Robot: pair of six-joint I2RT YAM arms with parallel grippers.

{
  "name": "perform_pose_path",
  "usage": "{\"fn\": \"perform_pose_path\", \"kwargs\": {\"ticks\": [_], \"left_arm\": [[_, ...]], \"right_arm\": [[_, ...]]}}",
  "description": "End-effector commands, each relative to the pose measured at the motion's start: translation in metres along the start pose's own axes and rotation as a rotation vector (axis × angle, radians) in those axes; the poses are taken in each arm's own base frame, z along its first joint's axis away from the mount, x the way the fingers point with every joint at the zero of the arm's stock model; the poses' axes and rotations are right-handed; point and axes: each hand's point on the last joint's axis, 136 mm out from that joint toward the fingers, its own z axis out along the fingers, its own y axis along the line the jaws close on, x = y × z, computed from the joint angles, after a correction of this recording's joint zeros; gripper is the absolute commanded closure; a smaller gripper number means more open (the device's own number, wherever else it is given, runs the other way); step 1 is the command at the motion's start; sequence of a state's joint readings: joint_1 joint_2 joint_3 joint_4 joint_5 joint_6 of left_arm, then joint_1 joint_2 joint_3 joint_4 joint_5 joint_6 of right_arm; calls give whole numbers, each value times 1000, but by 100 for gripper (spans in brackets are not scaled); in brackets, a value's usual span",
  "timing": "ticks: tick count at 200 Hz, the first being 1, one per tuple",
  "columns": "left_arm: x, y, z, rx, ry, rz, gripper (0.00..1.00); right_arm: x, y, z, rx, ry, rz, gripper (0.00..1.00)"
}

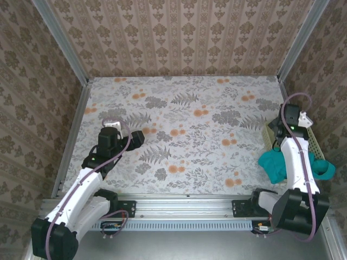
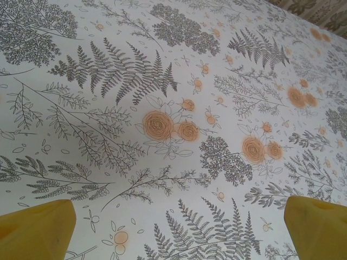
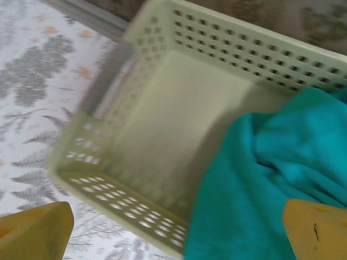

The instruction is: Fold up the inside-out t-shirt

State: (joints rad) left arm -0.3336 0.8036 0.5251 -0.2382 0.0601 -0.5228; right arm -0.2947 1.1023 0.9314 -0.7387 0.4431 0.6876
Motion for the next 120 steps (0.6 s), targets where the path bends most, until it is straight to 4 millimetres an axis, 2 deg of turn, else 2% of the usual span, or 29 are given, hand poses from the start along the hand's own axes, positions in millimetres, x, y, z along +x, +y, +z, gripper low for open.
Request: {"fn": "perform_pose_path", "kwargs": {"ticks": [1, 34, 61, 95, 120], "left_arm": [[-7, -8, -3, 26, -20, 28, 0], [-6, -9, -6, 35, -28, 23, 0], [-8, -11, -8, 46, -38, 19, 0], [-6, -10, -8, 46, -35, 17, 0], [-7, -9, -9, 39, -40, 17, 0]], "right_arm": [[16, -47, -9, 170, 25, 17, 0], [28, -80, -14, 264, 65, 98, 0], [47, -97, -1, 299, 136, 174, 0], [57, -99, 23, 306, 192, 214, 0], [67, -91, 45, 274, 249, 252, 0]]}}
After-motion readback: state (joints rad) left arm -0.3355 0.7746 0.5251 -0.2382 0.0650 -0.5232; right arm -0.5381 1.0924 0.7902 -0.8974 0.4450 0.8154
